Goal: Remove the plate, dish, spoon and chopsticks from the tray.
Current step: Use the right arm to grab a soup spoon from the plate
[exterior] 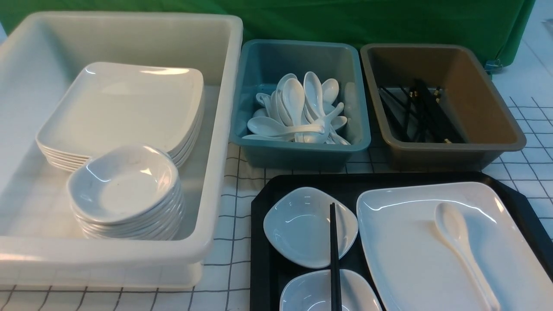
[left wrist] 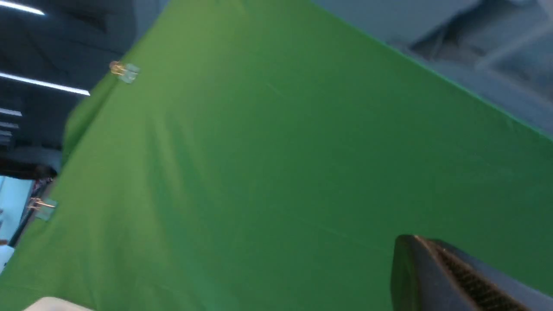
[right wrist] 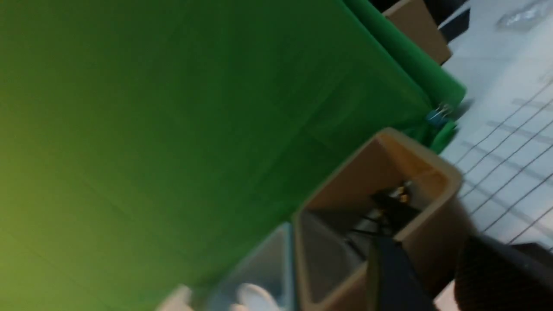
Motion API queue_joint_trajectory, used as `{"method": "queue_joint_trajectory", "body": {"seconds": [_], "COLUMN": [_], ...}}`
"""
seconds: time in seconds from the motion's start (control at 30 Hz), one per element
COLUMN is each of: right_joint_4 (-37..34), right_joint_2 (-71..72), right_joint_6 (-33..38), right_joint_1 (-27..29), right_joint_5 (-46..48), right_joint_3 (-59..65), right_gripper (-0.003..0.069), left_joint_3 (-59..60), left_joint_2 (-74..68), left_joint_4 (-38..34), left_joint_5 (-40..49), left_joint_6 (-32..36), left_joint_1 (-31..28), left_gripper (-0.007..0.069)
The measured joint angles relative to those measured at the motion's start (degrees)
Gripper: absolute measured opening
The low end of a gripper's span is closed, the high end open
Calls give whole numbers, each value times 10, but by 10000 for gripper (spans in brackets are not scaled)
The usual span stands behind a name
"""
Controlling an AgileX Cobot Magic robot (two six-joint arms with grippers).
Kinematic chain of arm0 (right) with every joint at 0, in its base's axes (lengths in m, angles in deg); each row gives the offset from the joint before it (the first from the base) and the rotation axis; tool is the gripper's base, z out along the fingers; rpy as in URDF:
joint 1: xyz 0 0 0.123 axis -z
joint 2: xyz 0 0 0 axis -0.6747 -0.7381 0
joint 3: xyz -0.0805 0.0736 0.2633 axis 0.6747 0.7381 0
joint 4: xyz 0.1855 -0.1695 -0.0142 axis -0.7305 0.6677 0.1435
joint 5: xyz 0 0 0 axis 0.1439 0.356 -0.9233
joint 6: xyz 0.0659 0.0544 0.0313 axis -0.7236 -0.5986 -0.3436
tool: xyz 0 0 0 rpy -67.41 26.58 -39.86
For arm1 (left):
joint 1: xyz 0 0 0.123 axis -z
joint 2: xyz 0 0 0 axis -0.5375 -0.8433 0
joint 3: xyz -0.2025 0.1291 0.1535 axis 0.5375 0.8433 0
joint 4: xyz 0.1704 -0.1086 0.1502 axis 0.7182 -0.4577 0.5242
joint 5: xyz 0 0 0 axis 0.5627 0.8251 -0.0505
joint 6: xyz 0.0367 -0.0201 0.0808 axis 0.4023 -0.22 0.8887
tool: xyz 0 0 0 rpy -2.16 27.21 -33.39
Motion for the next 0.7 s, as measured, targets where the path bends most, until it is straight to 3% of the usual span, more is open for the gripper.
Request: {"method": "queue_joint_trajectory", "body": {"seconds": [0.13, 0.17, 0.2, 0.27, 0.37, 0.43, 0.47, 0.57, 0.6, 0.63, 0.7], "right_joint_4": [-2, -2, -2, -2, -2, -1, 3, 45, 45, 47, 45], "right_joint_2": [0, 0, 0, 0, 0, -2, -8, -79, -84, -135, -200], "right_joint_6": [-23, -23, -25, -35, -36, -34, -31, 49, 49, 138, 227], "right_joint_1": [0, 0, 0, 0, 0, 0, 0, -1, -1, -1, -1], "right_joint_5": [-14, -16, -32, -69, -134, -126, -108, 82, 94, 196, 280], "right_joint_3": [1, 1, 1, 1, -2, -18, -37, -179, -187, -253, -307], "right_gripper": [239, 239, 239, 239, 239, 239, 239, 200, 200, 141, 56], "left_joint_3": [-129, -135, -185, -227, -259, -266, -267, -267, -267, -267, -268], "left_joint_2": [-94, -100, -152, -217, -305, -338, -362, -430, -433, -449, -458], "left_joint_4": [11, 11, 12, 5, -25, -48, -71, -153, -156, -172, -181], "left_joint_5": [218, 230, 333, 431, 525, 560, 577, 618, 618, 619, 617], "left_joint_6": [12, 14, 43, 85, 130, 148, 167, 250, 254, 278, 291], "left_joint_1": [0, 0, 0, 0, 0, 0, 0, 0, 0, 0, 0], "left_gripper": [4, 4, 4, 4, 4, 4, 4, 4, 4, 4, -2]}}
